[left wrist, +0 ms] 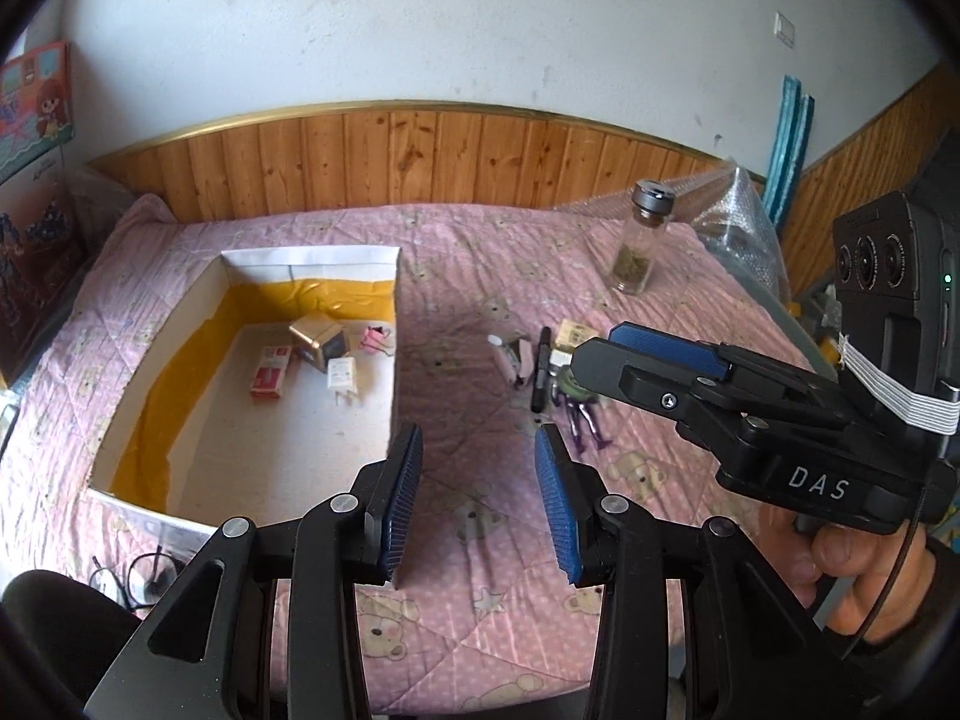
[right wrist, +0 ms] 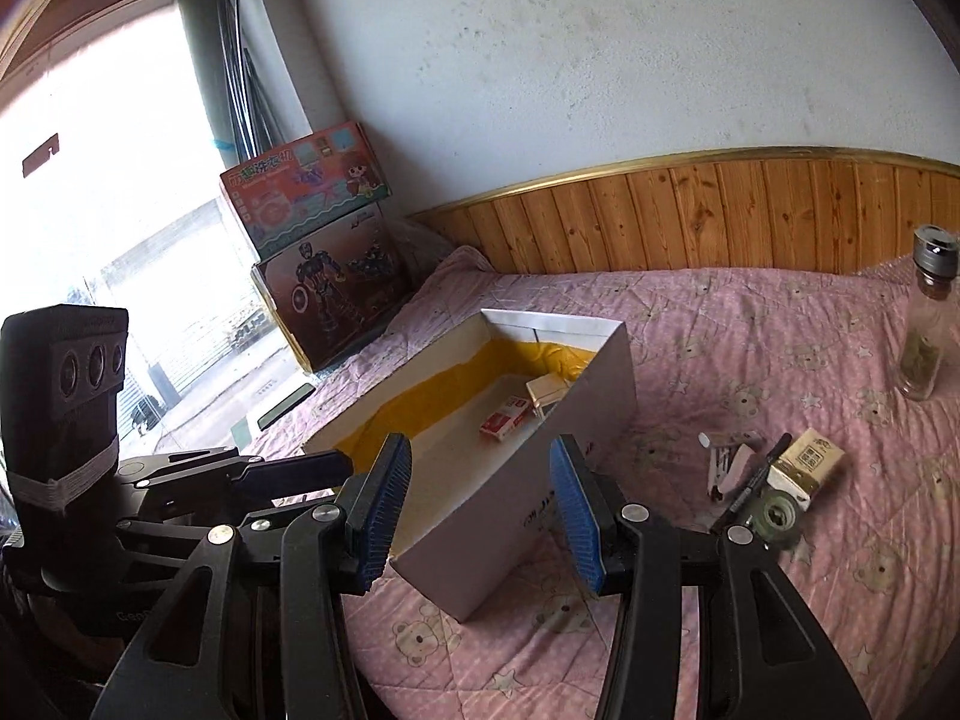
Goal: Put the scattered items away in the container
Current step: 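Withdraw both grippers from the box toward the loose items on the bedspread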
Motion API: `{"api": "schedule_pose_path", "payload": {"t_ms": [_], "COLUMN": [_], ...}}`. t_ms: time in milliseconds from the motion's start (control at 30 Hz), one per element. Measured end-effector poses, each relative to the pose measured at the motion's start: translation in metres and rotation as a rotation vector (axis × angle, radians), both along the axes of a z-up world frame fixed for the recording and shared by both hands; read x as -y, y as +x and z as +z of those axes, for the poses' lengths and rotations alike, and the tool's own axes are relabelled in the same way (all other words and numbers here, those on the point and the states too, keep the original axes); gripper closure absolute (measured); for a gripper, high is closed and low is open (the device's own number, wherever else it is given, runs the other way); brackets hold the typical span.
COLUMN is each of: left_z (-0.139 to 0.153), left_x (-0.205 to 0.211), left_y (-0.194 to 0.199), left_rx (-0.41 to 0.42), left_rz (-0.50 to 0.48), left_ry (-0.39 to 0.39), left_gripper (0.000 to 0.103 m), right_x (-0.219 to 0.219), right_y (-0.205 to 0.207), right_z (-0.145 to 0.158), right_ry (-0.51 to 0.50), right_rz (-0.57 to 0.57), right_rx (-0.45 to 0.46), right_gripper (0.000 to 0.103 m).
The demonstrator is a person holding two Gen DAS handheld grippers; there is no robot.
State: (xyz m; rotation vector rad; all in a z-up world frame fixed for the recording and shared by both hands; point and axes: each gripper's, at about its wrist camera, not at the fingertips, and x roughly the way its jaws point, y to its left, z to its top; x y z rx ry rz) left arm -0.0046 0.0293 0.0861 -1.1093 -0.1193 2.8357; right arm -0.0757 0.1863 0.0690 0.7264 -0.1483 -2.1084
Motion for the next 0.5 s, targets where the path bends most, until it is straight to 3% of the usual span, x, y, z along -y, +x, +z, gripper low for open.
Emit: {"api": "schedule_pose_path", "payload": {"t_ms": [167, 500], "left_z": [-0.013, -0.043], "left_x": [-0.022, -0.045], "left_y": [-0.008, -0.042], "left_rx": [0.050, 0.170], "left_rz": [-0.059, -0.103], "left_ry": [0.006, 0.070], "left_gripper": [0.062, 0.060], "right_x": [-0.032, -0.070], "right_y": [-0.009, -0.047], "right_z": [-0.027, -0.091], "right_ry": [0.008, 0.172], "right_rz": [-0.095, -0.330], "right_rx": [0.055, 0.264], "right_gripper": [0.053, 0.056]}}
